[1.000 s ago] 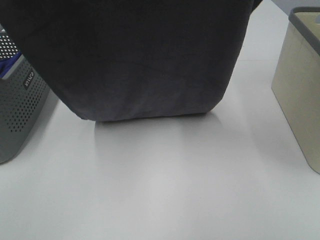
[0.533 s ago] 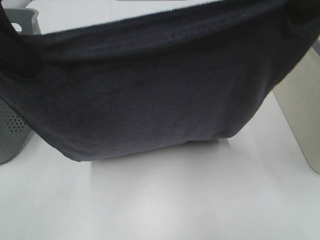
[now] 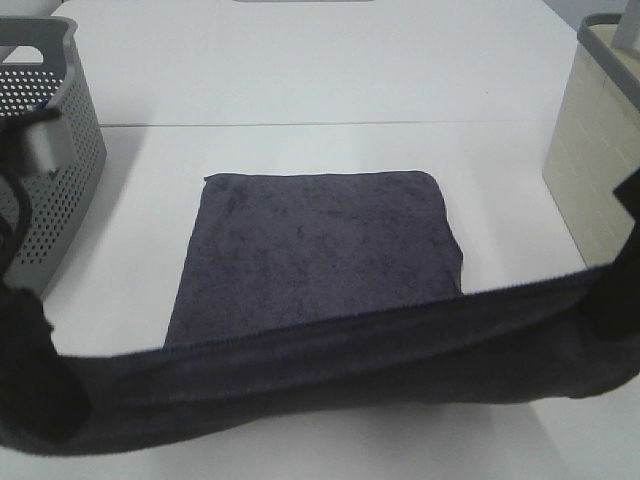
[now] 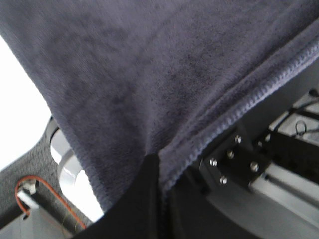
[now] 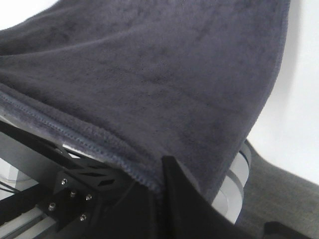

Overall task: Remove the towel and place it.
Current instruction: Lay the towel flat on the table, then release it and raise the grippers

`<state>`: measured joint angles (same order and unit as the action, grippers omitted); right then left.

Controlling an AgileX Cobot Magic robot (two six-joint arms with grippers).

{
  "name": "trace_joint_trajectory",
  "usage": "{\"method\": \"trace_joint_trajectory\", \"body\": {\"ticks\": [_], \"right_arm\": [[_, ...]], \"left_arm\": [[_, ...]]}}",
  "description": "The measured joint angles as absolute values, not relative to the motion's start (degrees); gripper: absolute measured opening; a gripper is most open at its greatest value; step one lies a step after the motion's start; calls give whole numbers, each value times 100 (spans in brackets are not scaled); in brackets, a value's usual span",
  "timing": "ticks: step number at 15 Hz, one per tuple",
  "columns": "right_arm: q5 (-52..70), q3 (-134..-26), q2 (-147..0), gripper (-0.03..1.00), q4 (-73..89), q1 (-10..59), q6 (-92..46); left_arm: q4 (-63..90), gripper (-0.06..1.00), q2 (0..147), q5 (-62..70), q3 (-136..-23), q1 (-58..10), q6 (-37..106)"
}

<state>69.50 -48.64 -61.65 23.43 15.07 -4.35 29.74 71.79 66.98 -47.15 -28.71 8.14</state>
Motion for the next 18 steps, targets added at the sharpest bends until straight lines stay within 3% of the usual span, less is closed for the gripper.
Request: {"method": "trace_joint_trajectory", "body": {"ticks": [7, 18], "right_arm": [[6956, -3564, -6159, 2, 2590, 1501, -407], [6904, -3180, -6234, 2, 2424, 1501, -418]], "left_arm": [[3541, 0, 7173, 6509, -3696, -3621, 619], [3925, 0, 8359, 6050, -3524, -3655, 1003]]}}
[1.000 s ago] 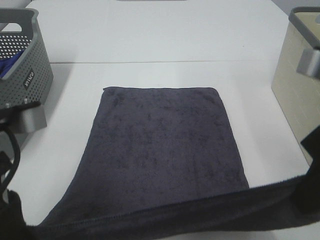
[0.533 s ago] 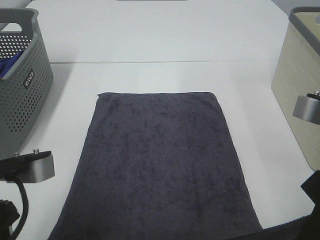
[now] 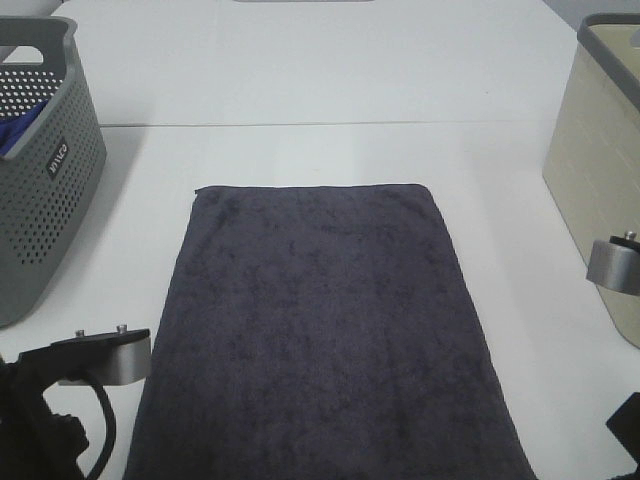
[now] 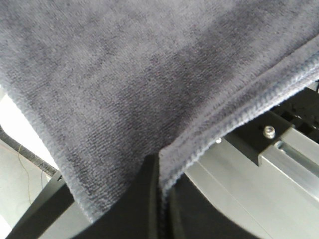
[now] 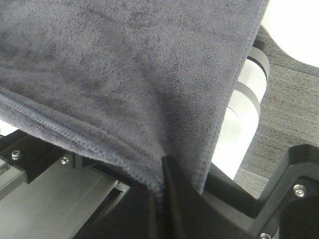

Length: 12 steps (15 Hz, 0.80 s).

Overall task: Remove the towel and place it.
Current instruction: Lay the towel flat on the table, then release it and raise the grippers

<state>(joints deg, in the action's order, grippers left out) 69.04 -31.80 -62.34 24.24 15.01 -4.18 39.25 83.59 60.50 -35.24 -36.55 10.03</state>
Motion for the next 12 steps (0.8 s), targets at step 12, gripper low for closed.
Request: {"method": "trace_joint_trajectory", "body": {"ticks": [12], "right_arm": [[6446, -3174, -7569, 2, 2320, 1490, -888]], "left_arm": [[4051, 0, 9093, 5489, -3501, -3655, 1180]]}}
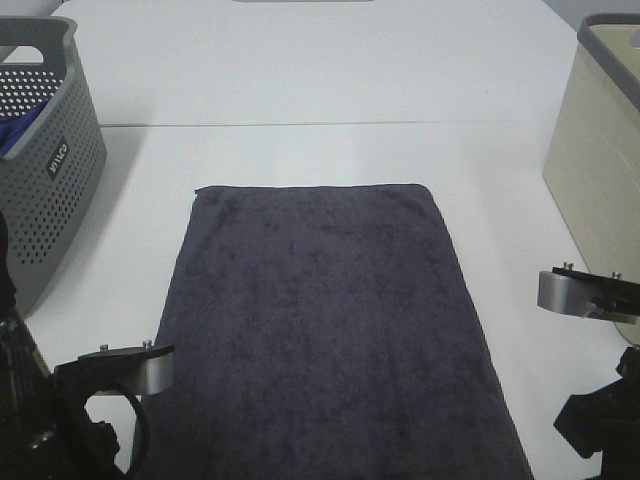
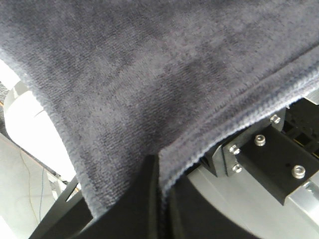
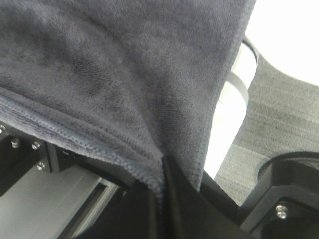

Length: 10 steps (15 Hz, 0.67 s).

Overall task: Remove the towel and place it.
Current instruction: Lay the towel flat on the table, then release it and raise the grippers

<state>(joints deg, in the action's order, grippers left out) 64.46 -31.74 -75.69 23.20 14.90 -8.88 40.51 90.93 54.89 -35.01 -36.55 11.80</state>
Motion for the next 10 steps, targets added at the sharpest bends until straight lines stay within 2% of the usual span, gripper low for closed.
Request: {"method": "trace_joint_trajectory", "body": {"ticks": [4, 6, 8, 10], "right_arm": [[6698, -3174, -7597, 2, 2315, 1473, -1106], [6738, -3174, -7597, 5, 2315, 1461, -1163], [6738, -3174, -7597, 17, 2389, 1461, -1312], [6681, -3174, -7597, 32, 2578, 1461, -1346]], "left_arm": [[4326, 0, 9093, 5495, -3466, -3655, 1369], [4395, 0, 9093, 5500, -3461, -3655, 1490], [4412, 10, 9093, 5495, -3449, -3655, 1507], [4492, 32, 9093, 5460, -3438, -3655, 1507]]}}
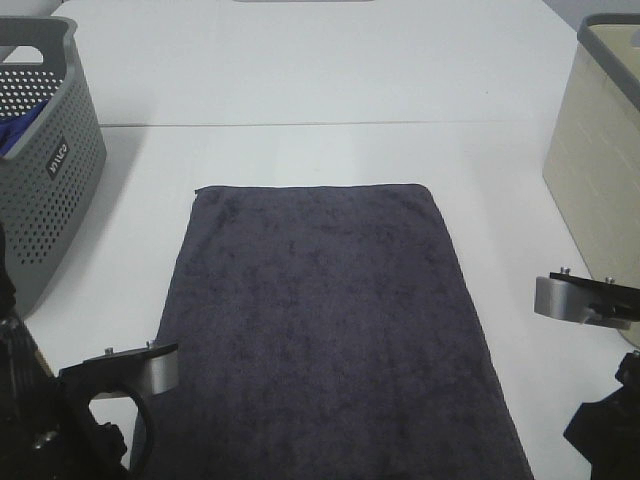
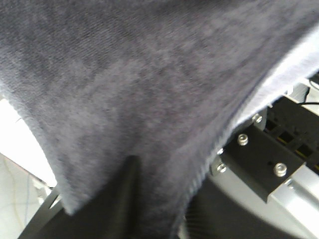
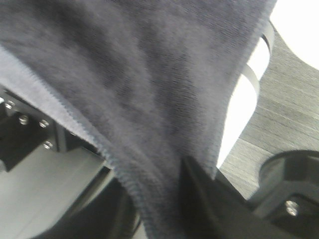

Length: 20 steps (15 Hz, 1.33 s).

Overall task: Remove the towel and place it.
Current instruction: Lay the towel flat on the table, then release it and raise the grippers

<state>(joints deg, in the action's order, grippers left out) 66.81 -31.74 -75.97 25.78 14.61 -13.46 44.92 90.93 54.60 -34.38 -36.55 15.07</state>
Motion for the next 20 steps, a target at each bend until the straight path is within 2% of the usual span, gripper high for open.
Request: {"method": "trace_joint_trajectory", "body": {"ticks": [2, 3, 4, 6, 10, 15, 16, 17, 19, 20], "right_arm": [[6589, -3174, -7597, 43, 2687, 1461, -1352], [6578, -3174, -7597, 53, 2722, 1461, -1346], [6578, -3174, -7597, 53, 2722, 1461, -1346], [6572, -3174, -7597, 60, 2722, 1461, -1306], [6429, -3501, -7603, 62, 2418, 1461, -1421], [5964, -4962, -7620, 63, 1507, 1432, -1089], [5873, -5208, -7626, 67, 1358, 1432, -1026], [5873, -5208, -7626, 67, 1358, 1432, -1026], [5833, -5913, -7666, 82, 945, 1432, -974], [5833, -5913, -7666, 82, 945, 1432, -974]], "left_arm": [[4652, 59, 9093, 5403, -3438, -3655, 1507], [4687, 72, 9093, 5357, -3438, -3655, 1507], [4687, 72, 9093, 5357, -3438, -3655, 1507], [4698, 74, 9093, 5357, -3438, -3655, 1507], [4641, 74, 9093, 5369, -3741, -3655, 1621], [3570, 74, 9099, 5386, -5466, -3655, 1633], [3226, 74, 9099, 5380, -5810, -3655, 1633], [3226, 74, 9099, 5380, -5810, -3655, 1633], [1954, 78, 9104, 5065, -6555, -3655, 1043], [1954, 78, 9104, 5065, -6555, -3655, 1043]]}}
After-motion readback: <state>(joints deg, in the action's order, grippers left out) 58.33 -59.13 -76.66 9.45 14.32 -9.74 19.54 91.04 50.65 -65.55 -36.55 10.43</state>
